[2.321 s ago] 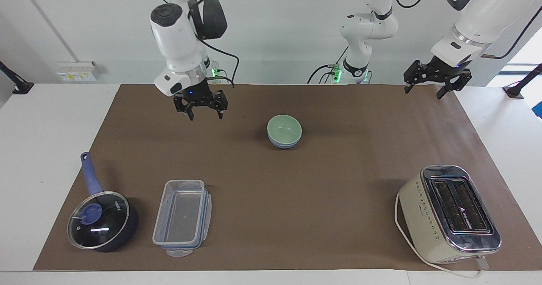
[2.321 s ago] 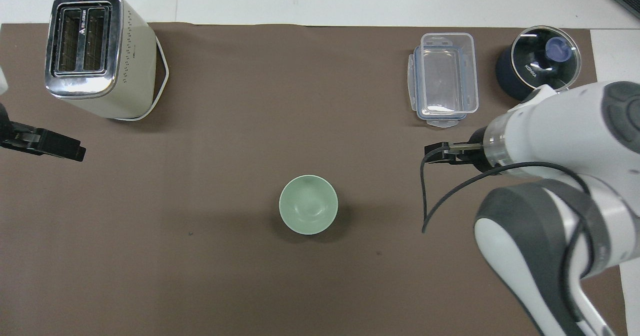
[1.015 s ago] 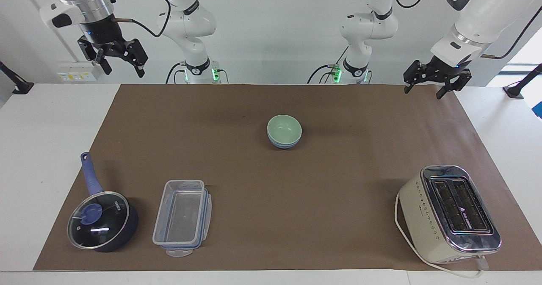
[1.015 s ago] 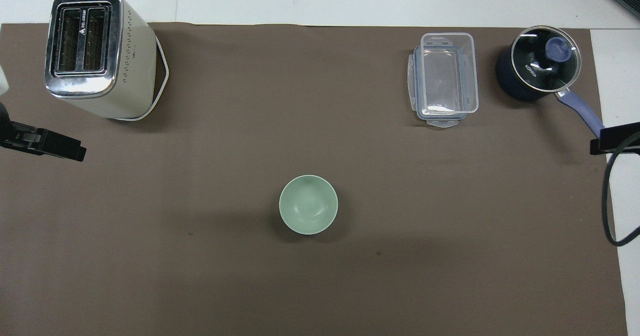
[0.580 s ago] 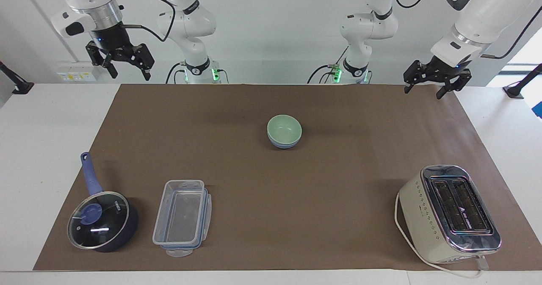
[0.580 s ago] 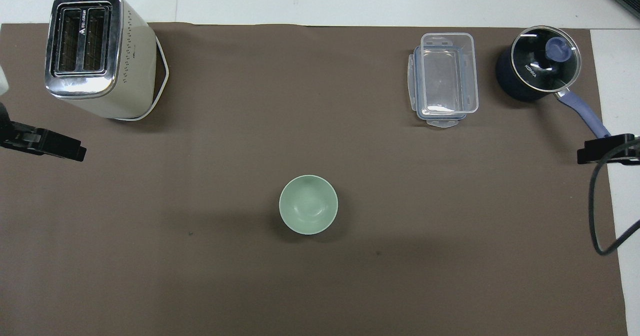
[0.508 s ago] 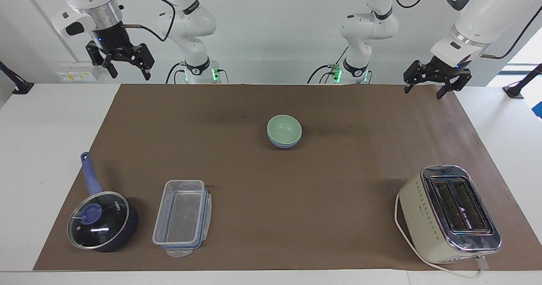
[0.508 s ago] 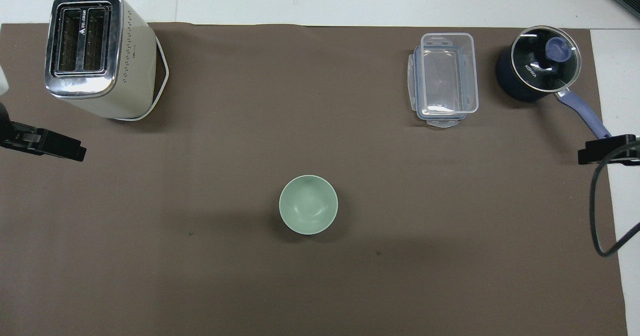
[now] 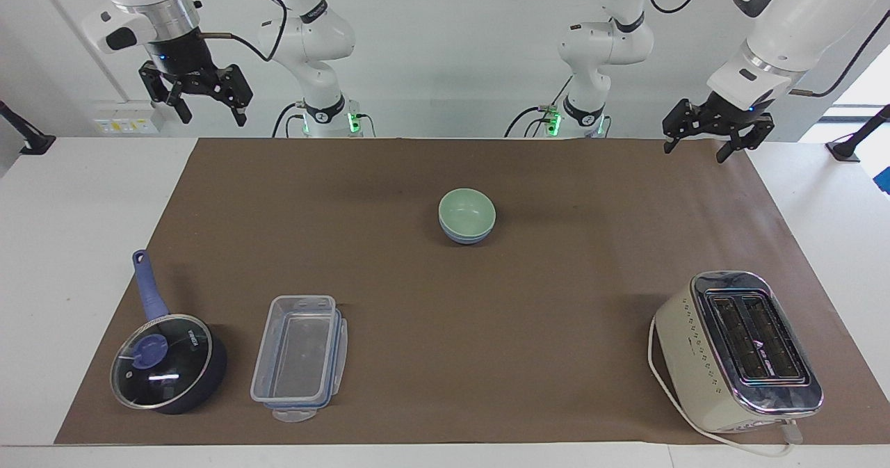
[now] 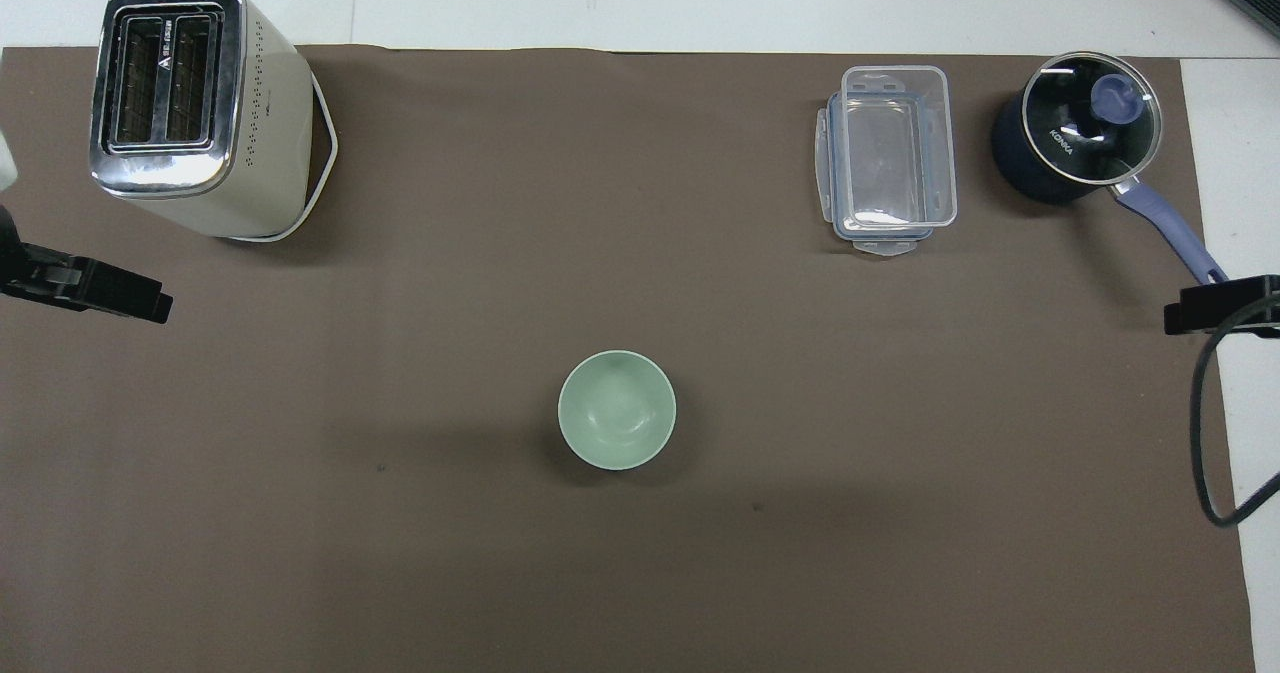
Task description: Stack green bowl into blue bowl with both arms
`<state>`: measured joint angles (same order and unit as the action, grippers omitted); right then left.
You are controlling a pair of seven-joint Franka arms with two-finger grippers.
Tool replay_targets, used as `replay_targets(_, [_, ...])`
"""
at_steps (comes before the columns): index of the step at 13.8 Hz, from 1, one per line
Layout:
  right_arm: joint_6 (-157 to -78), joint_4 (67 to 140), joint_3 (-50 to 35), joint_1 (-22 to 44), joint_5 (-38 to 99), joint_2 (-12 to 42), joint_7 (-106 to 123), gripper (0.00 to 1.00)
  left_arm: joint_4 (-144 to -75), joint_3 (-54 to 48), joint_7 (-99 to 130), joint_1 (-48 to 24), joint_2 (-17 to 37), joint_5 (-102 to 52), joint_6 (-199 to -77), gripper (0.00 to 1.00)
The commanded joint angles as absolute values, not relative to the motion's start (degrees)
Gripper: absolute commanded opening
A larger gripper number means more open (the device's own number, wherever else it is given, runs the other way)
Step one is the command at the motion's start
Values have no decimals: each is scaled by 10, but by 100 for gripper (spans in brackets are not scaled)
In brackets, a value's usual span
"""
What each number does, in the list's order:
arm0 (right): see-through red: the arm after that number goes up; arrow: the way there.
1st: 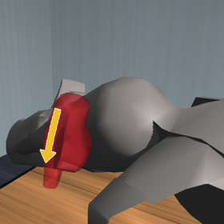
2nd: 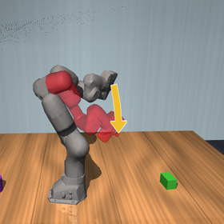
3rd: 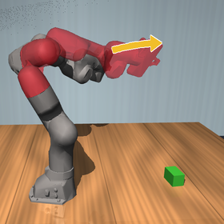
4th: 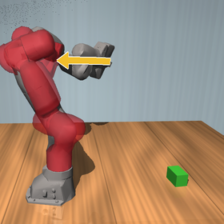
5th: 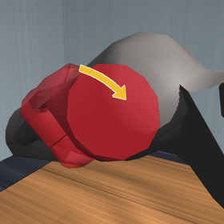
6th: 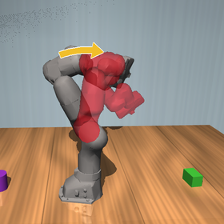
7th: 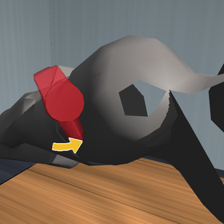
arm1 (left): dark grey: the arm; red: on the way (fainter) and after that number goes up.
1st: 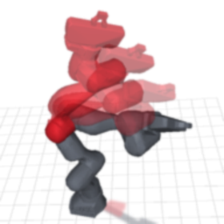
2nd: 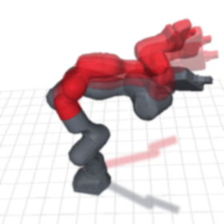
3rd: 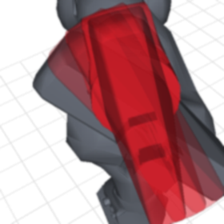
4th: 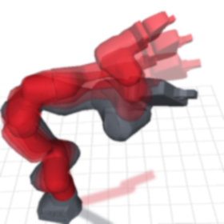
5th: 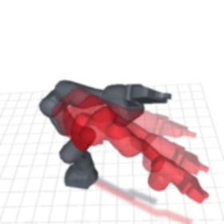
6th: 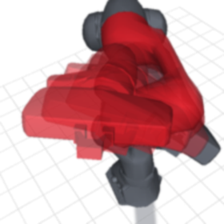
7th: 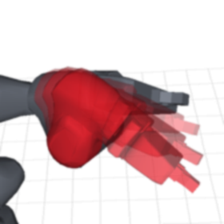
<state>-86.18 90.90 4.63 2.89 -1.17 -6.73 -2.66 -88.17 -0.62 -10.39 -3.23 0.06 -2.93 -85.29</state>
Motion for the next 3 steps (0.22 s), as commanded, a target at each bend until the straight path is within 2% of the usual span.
replay_targets(1, [-855,910,46,27,-10,-73,-13,100,-893,-7,-105,-33,-11,-23,-855,100])
replay_targets(3, [-854,910,46,27,-10,-73,-13,100,-893,-7,-106,-32,-11,-22,-854,100])
